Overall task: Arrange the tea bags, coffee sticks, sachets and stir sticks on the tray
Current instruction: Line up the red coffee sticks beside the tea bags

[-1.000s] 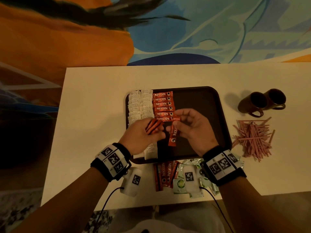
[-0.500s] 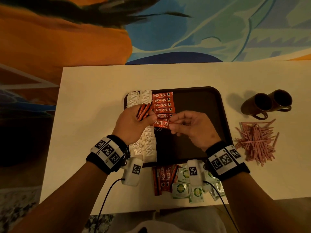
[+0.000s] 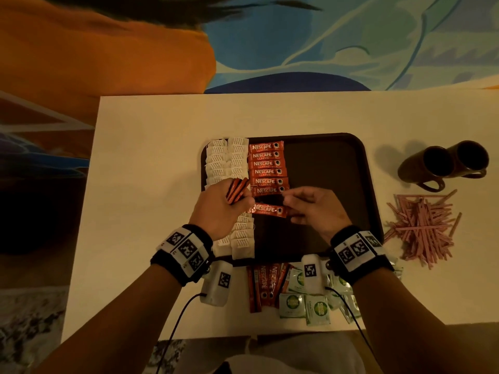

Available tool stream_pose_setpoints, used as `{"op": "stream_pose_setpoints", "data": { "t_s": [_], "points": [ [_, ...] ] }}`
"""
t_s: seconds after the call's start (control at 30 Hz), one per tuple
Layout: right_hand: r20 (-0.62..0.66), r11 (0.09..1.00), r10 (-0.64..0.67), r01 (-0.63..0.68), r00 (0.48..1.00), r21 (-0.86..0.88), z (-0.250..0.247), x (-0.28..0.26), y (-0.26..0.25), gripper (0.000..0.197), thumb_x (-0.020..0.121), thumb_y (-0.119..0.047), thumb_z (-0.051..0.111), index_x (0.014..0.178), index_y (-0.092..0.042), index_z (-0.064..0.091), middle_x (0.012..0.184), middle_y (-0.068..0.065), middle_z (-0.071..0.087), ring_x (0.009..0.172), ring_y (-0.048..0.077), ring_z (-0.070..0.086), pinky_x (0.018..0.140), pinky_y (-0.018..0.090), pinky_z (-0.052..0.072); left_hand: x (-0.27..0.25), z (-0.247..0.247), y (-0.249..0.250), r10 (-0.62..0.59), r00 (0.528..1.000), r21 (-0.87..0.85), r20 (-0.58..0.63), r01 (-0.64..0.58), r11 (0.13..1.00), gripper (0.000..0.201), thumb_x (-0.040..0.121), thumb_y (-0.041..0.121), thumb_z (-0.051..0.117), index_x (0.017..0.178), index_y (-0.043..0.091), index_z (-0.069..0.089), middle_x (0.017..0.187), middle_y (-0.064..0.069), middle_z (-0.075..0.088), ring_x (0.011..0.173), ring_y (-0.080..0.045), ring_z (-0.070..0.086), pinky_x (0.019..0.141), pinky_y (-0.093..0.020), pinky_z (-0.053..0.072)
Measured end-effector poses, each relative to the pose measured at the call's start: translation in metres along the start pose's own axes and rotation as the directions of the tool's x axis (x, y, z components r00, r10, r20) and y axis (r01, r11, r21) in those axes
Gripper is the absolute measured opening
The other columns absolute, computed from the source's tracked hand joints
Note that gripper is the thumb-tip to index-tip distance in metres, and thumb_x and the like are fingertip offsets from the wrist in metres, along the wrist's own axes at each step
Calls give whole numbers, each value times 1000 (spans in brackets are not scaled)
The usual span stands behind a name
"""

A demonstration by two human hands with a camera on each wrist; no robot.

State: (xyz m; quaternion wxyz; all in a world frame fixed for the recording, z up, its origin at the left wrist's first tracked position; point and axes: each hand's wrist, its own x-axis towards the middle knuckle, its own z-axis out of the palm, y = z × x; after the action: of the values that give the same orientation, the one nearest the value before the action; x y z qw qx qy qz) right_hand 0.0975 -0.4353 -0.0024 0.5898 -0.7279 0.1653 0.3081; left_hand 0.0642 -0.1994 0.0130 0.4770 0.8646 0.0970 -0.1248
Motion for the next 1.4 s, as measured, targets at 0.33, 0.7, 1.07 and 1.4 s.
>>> {"op": "stream_pose_setpoints", "data": {
  "t_s": [0.33,0.7,1.07,1.4],
  "points": [
    [-8,995,-23,24,1000,99,-10,5,-1,19,84,-6,80,103,-7,76,94,11,78,83,24,74,74,32,59,4,-1,-4,-27,999,-32,-42,25,999,11,87,35,78,88,31,68,80,16,70,73,4,64,62,-5,42],
    [-337,917,-4,-131,942,-376,8,33,10,25,76,-29,90,87,-23,68,88,-4,73,81,13,70,77,37,62,-2,-7,-22,-100,992,-9,-84,99,995,10,90,34,76,91,31,66,86,15,71,77,2,66,63,-8,44],
    [-344,877,-26,-144,939,-459,20,34,4,30,76,-38,89,90,-23,66,93,-4,69,83,13,67,82,41,61,-13,-12,-33,-135,985,-32,-103,133,991,12,88,37,77,94,32,68,89,18,72,81,5,67,73,-16,47],
    [-335,845,-49,-139,941,-515,18,37,2,33,77,-44,87,94,-23,67,94,-2,70,82,15,68,79,42,62,-17,-12,-35,-137,987,-50,-88,133,990,11,89,35,77,94,30,68,90,17,72,82,8,66,74,-18,48]
  ]
}}
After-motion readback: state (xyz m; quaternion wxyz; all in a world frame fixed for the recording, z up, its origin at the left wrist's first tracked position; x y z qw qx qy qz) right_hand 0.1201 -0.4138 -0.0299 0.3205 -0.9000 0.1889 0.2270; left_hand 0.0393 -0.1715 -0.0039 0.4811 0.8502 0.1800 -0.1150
